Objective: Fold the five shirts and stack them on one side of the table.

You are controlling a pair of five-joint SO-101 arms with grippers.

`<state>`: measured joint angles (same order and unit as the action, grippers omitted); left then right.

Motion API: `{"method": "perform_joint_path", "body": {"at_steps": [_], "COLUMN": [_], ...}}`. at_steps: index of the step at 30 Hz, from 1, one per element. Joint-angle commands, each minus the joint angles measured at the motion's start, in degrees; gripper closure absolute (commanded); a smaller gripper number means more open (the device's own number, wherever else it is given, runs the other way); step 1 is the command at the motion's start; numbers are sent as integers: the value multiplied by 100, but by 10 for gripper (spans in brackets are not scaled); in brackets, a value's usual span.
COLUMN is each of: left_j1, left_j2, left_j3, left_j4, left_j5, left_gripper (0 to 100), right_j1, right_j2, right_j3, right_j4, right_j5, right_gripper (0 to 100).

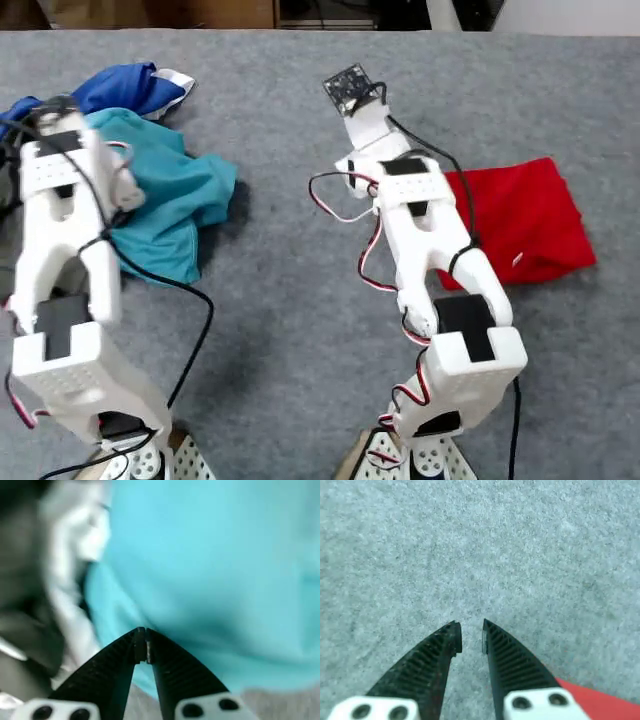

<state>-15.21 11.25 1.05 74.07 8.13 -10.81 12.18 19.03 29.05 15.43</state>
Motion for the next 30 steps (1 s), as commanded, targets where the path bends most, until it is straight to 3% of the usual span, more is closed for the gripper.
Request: {"method": "perform_joint_path", "body": {"at_steps": [1, 8, 14, 18, 26, 30], "left_j1": [844, 2752, 3226, 2549, 149, -44], "left_j2": [-602, -1631, -2941, -3653, -3714, -3714], "left_j3": [-114, 1354, 2426, 2303, 1503, 1776], "left_j4": [158, -563, -1160, -791, -273, -633], "left_j5": [-273, -949, -976, -976, -932, -897], "left_gripper": [981, 981, 981, 981, 978, 884], "right_j1": [110, 382, 549, 541, 514, 514], "right_j2": [-259, -251, -207, -84, -57, -57], "right_j3": [-4, 13, 40, 4, 4, 4], "right_j4": [-264, -466, -677, -686, -686, -686], "right_j5": [-62, -62, -70, -70, -70, -70], "right_gripper": [915, 917, 917, 917, 917, 917]}}
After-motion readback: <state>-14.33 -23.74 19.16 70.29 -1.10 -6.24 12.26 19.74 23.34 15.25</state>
